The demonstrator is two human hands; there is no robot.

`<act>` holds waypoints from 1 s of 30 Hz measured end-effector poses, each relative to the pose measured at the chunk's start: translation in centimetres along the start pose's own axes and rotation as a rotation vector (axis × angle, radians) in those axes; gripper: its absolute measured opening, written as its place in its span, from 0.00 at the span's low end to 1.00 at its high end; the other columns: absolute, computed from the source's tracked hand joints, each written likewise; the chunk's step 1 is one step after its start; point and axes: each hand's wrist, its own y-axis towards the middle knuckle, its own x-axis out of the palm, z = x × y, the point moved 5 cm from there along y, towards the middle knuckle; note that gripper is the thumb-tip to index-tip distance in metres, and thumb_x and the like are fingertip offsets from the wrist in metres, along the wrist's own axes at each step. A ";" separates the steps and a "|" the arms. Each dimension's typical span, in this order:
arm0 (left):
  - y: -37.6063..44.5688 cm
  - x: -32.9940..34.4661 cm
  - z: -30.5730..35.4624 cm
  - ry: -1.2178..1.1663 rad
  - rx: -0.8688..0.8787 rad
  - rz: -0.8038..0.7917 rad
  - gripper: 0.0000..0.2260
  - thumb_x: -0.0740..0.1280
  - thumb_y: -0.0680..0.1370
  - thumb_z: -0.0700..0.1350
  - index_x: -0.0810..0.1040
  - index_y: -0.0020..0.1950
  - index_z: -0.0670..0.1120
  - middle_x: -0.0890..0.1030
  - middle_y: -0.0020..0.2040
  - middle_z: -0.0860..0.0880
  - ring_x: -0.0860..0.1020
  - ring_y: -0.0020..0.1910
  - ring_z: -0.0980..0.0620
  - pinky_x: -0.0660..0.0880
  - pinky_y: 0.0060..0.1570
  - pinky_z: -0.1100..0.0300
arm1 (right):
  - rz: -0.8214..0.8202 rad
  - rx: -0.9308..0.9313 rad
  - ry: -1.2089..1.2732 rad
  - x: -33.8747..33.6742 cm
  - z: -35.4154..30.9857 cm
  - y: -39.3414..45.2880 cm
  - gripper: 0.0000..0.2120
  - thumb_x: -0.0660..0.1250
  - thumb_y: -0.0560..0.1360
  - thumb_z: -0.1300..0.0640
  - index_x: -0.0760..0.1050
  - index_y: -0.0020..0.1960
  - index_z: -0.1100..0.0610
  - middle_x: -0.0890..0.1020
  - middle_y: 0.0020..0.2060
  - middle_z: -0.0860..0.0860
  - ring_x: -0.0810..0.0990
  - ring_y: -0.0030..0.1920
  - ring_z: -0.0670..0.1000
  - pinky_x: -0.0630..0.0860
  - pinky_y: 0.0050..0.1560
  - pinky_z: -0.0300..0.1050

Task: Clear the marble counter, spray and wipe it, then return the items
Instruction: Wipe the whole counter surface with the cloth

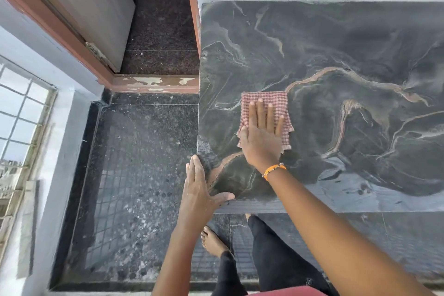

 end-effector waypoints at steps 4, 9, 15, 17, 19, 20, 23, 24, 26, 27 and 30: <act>-1.4 0.0 -1.1 -0.015 -0.034 -0.009 0.54 0.75 0.65 0.55 0.39 0.76 0.42 0.43 0.78 0.46 0.40 0.77 0.49 0.52 0.75 0.50 | -0.050 -0.250 -0.011 1.1 -7.2 -1.3 0.31 0.48 0.78 0.47 0.43 0.76 0.53 0.45 0.77 0.52 0.43 0.77 0.56 0.37 0.74 0.60; -3.7 0.6 -2.3 -0.034 -0.096 0.063 0.48 0.75 0.68 0.49 0.46 0.76 0.43 0.54 0.77 0.45 0.54 0.76 0.48 0.62 0.70 0.54 | -0.096 -0.554 -0.084 2.2 -8.9 -5.9 0.30 0.48 0.78 0.48 0.45 0.77 0.55 0.48 0.77 0.51 0.45 0.77 0.55 0.40 0.75 0.60; -5.1 0.2 -2.5 0.005 -0.050 0.186 0.39 0.74 0.70 0.46 0.58 0.75 0.44 0.66 0.73 0.45 0.63 0.73 0.47 0.65 0.67 0.55 | -0.061 -0.570 -0.170 1.0 -1.3 -6.9 0.29 0.44 0.78 0.48 0.43 0.77 0.52 0.47 0.77 0.48 0.44 0.77 0.51 0.40 0.76 0.55; -5.0 0.0 -2.8 0.015 -0.053 0.203 0.37 0.74 0.70 0.45 0.60 0.74 0.45 0.68 0.72 0.46 0.65 0.72 0.48 0.67 0.66 0.55 | -0.040 -0.456 -0.160 0.3 2.1 -6.0 0.29 0.45 0.77 0.48 0.42 0.77 0.51 0.48 0.77 0.48 0.44 0.77 0.51 0.41 0.76 0.55; -4.8 -0.1 -3.0 0.031 -0.055 0.205 0.37 0.75 0.69 0.44 0.61 0.74 0.46 0.69 0.71 0.46 0.66 0.71 0.48 0.68 0.66 0.51 | -0.021 -0.333 -0.147 -0.5 5.9 -5.3 0.29 0.44 0.77 0.47 0.40 0.76 0.50 0.47 0.77 0.48 0.43 0.77 0.50 0.41 0.76 0.56; -4.7 -0.2 -3.0 0.039 -0.056 0.205 0.37 0.75 0.69 0.44 0.62 0.74 0.46 0.70 0.71 0.47 0.66 0.71 0.48 0.68 0.66 0.50 | -0.016 -0.269 -0.130 -0.9 7.8 -5.1 0.29 0.43 0.77 0.47 0.39 0.76 0.49 0.46 0.77 0.48 0.42 0.77 0.50 0.41 0.76 0.56; -4.6 -0.1 -3.5 0.027 -0.049 0.212 0.37 0.75 0.69 0.46 0.62 0.74 0.48 0.71 0.70 0.49 0.65 0.71 0.49 0.68 0.64 0.53 | 0.020 -0.047 -0.043 -1.7 12.9 -6.0 0.30 0.44 0.75 0.48 0.44 0.76 0.49 0.47 0.77 0.48 0.44 0.77 0.49 0.42 0.76 0.57; -4.6 0.0 -3.6 0.022 -0.042 0.212 0.36 0.75 0.69 0.46 0.62 0.74 0.49 0.71 0.70 0.49 0.65 0.72 0.50 0.67 0.64 0.54 | 0.048 0.027 -0.025 -1.9 14.0 -6.8 0.30 0.46 0.75 0.49 0.47 0.77 0.50 0.48 0.77 0.49 0.46 0.77 0.50 0.44 0.76 0.57; -4.5 0.1 -3.9 0.014 -0.039 0.221 0.36 0.74 0.69 0.46 0.62 0.74 0.49 0.70 0.70 0.49 0.65 0.72 0.50 0.68 0.62 0.55 | 0.086 0.156 0.007 -1.9 14.8 -8.4 0.30 0.48 0.74 0.51 0.50 0.76 0.50 0.49 0.77 0.52 0.49 0.77 0.53 0.46 0.75 0.59; -4.6 0.2 -4.1 0.004 -0.036 0.225 0.36 0.74 0.69 0.46 0.62 0.74 0.49 0.70 0.70 0.49 0.65 0.72 0.50 0.68 0.63 0.55 | 0.088 0.218 0.024 -1.7 14.5 -9.3 0.31 0.47 0.74 0.51 0.49 0.76 0.50 0.49 0.77 0.53 0.49 0.77 0.54 0.45 0.74 0.59; -4.8 0.2 -4.2 -0.034 -0.010 0.241 0.36 0.74 0.69 0.46 0.62 0.73 0.49 0.70 0.70 0.49 0.66 0.71 0.50 0.67 0.65 0.55 | 0.063 0.269 0.022 -0.6 11.2 -11.6 0.33 0.41 0.71 0.48 0.45 0.76 0.48 0.46 0.77 0.54 0.45 0.77 0.55 0.41 0.74 0.59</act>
